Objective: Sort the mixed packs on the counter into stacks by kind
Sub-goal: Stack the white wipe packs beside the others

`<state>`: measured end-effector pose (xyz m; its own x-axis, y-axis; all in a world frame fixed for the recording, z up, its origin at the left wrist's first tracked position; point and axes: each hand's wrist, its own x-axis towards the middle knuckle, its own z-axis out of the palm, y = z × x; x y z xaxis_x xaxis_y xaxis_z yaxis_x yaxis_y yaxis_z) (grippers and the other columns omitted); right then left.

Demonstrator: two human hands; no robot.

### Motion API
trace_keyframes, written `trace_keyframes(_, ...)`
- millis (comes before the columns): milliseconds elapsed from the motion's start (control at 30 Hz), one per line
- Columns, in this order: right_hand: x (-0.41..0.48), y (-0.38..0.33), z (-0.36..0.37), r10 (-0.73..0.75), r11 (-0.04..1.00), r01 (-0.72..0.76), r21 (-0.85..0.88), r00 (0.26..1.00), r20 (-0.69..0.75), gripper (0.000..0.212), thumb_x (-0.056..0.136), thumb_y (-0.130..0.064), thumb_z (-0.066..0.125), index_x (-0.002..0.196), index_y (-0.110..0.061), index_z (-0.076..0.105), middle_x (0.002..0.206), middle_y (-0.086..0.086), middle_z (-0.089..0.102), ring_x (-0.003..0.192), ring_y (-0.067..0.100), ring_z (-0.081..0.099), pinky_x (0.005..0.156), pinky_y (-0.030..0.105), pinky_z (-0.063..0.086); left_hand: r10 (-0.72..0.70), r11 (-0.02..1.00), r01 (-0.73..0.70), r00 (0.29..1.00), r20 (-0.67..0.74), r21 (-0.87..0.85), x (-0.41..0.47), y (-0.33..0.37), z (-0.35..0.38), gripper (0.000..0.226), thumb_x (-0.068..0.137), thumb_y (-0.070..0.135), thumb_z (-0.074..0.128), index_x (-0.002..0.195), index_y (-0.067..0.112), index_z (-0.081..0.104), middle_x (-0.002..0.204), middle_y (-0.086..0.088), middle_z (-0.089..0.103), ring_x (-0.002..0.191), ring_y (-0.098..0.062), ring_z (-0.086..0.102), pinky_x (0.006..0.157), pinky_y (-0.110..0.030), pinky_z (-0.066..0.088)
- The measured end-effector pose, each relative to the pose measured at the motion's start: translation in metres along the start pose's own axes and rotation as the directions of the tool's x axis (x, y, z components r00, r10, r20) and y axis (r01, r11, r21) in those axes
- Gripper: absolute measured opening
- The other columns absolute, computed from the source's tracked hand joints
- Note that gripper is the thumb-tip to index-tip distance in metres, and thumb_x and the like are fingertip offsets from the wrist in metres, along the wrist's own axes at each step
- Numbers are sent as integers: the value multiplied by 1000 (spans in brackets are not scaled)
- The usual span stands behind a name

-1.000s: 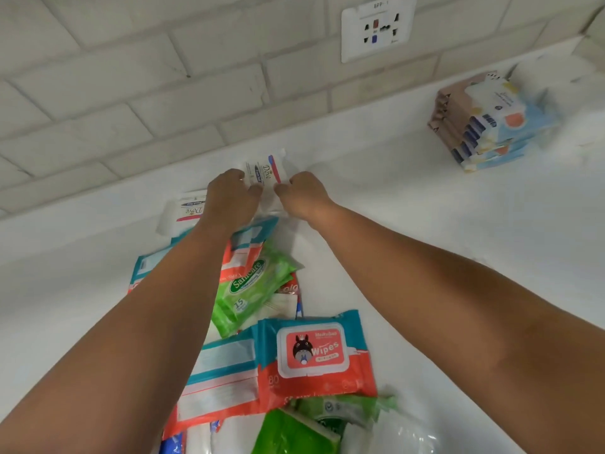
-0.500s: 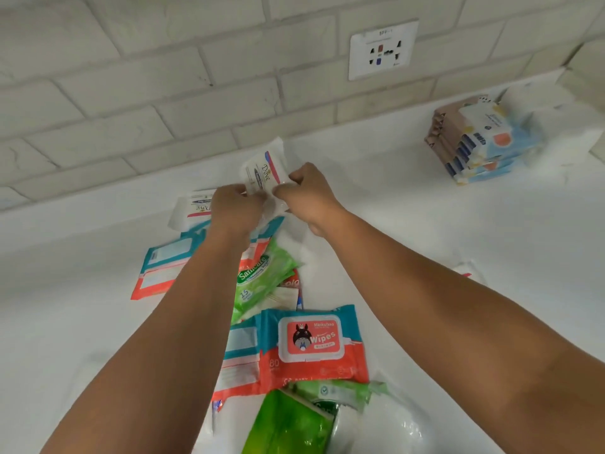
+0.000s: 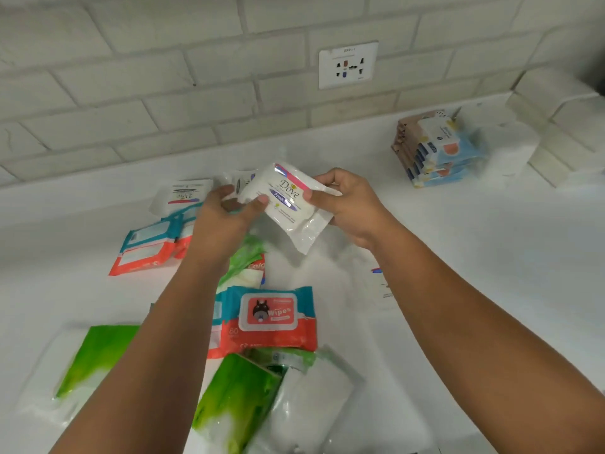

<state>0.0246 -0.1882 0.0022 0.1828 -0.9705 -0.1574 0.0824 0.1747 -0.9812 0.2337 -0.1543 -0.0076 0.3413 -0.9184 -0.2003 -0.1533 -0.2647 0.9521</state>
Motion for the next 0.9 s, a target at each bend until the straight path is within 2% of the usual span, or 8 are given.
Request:
trace_keyframes(100, -19, -6, -35, 43, 997, -38, -65, 996, 72, 15, 84, -4, 75, 89, -15, 65, 104, 12, 72, 93, 31, 71, 87, 54, 55, 9, 1000, -12, 976, 216, 13, -27, 9, 16, 42, 92, 38, 70, 127, 15, 64, 106, -2, 77, 90, -17, 71, 88, -39, 60)
trace_keyframes(200, -36, -10, -67, 91, 991, -77, -107, 987, 129, 13, 85, -7, 74, 93, -15, 68, 110, 15, 73, 102, 34, 71, 88, 51, 56, -9, 999, 0, 954, 298, 33, -53, 13, 42, 30, 99, 41, 60, 106, 15, 75, 97, -5, 79, 77, -19, 64, 75, -36, 58)
trace_keyframes(300, -51, -11, -97, 126, 989, -117, -91, 988, 93, 19, 84, -7, 74, 102, -10, 68, 109, 16, 74, 98, 31, 72, 85, 48, 58, -56, 998, 45, 959, 278, 43, -76, 13, 75, 42, 98, 52, 55, 96, 16, 78, 89, -12, 77, 66, -17, 60, 66, -33, 56)
trace_keyframes(400, -63, -5, -123, 158, 984, -153, -88, 986, 49, 26, 81, -7, 77, 104, -10, 67, 107, 15, 74, 93, 31, 74, 77, 46, 61, -132, 991, 126, 963, 237, 40, -93, 13, 104, 53, 100, 59, 45, 89, 17, 76, 79, -4, 77, 60, -15, 63, 63, -31, 56)
trace_keyframes(533, -65, 15, -145, 220, 975, -215, 48, 966, -138, 44, 66, -15, 89, 103, -8, 66, 104, 17, 74, 93, 34, 74, 88, 56, 57, -113, 991, 97, 978, 178, 98, -105, 2, 134, 48, 106, 45, 40, 95, 15, 75, 80, -5, 76, 60, -15, 64, 63, -31, 57)
trace_keyframes(633, -68, 33, -151, 246, 969, -236, 72, 940, -237, 50, 66, -22, 91, 104, -1, 66, 109, 17, 73, 93, 31, 73, 85, 47, 60, -52, 979, 30, 993, 104, 200, -111, -14, 156, 45, 108, 37, 39, 95, 7, 70, 92, -13, 74, 70, -22, 66, 69, -35, 57)
trace_keyframes(767, -73, 48, -160, 176, 961, -225, -163, 946, -273, 33, 78, -30, 84, 91, -4, 67, 88, 6, 75, 73, 15, 73, 55, 22, 52, 37, 880, -60, 998, 58, 471, -114, -34, 174, 52, 109, 38, 33, 99, 1, 68, 103, -18, 73, 89, -34, 70, 84, -45, 58)
trace_keyframes(900, -70, 60, -166, 20, 835, -161, -526, 964, -264, 39, 82, -47, 75, 83, -11, 58, 81, -1, 64, 74, 19, 60, 66, 31, 46, 22, 714, -61, 998, 65, 697, -120, -47, 184, 48, 110, 33, 29, 104, 4, 66, 110, -15, 71, 90, -25, 63, 83, -32, 53)
